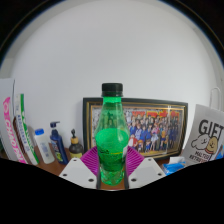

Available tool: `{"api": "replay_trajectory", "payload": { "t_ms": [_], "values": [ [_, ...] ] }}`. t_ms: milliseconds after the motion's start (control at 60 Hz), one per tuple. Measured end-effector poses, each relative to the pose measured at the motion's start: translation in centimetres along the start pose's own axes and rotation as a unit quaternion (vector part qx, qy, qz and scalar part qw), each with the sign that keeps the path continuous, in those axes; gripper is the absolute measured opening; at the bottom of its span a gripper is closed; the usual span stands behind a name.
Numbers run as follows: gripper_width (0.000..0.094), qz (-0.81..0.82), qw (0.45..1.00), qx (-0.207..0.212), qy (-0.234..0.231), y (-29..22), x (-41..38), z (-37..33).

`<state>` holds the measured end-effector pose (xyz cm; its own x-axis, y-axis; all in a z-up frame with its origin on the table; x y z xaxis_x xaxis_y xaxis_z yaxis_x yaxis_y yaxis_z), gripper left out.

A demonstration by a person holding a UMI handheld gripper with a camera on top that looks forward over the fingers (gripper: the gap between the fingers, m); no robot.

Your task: Pour water

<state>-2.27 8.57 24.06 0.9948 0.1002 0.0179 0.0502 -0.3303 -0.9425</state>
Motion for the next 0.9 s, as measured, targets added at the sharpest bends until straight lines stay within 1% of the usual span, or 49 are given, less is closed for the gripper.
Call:
{"api": "replay_trajectory", "payload": {
  "t_ms": [83,167,233,383,400,417,467,533,567,617,633,650,683,700,750,817,900],
  "values": [
    [0.0305,-0.025,0.999,-0.033,-0.001,4.2,0.4,1.4],
    [0.0306,-0.042,0.998,-0.050,-0.005,7.3,0.2,2.6],
    [0.0307,-0.032,0.997,-0.063,-0.010,9.1,0.3,3.3],
    [0.0313,-0.004,0.996,-0.087,-0.007,12.2,1.0,4.5],
    [0.0317,-0.002,0.996,-0.087,-0.007,12.3,1.0,4.3],
    [0.0321,0.000,0.997,-0.074,-0.008,12.2,1.1,4.3],
    [0.0346,0.004,0.998,-0.067,-0.007,12.4,1.2,4.0],
    [0.0417,0.005,0.998,-0.066,-0.008,12.4,1.1,4.0],
    [0.0469,0.004,0.998,-0.068,-0.009,12.5,1.0,4.0],
    [0.0519,0.002,0.997,-0.077,-0.007,12.6,1.1,3.9],
    [0.0551,0.004,0.996,-0.084,-0.004,12.7,1.2,3.8],
    [0.0598,0.005,0.996,-0.092,-0.002,12.8,1.2,3.7],
    [0.0759,0.010,0.995,-0.102,-0.001,12.8,1.1,3.4],
    [0.0868,0.012,0.994,-0.105,-0.002,12.8,1.0,3.2],
    [0.0820,0.019,0.993,-0.115,-0.002,12.8,1.0,2.5],
    [0.0869,0.025,0.992,-0.123,0.005,12.5,1.0,0.9],
    [0.0852,0.029,0.990,-0.139,0.026,12.1,0.9,-2.1]
  ]
}}
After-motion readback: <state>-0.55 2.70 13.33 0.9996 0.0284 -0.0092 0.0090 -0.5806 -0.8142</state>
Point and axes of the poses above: the point between the fingertips, and its own axes, seen from behind it with the camera up: x to the right, y down, z forward, the way the camera looks, the point moved 5 cm from there along -z, backward, against the way the camera looks, and after that the axes turned 10 degrees about -x, right-handed, at the moved point
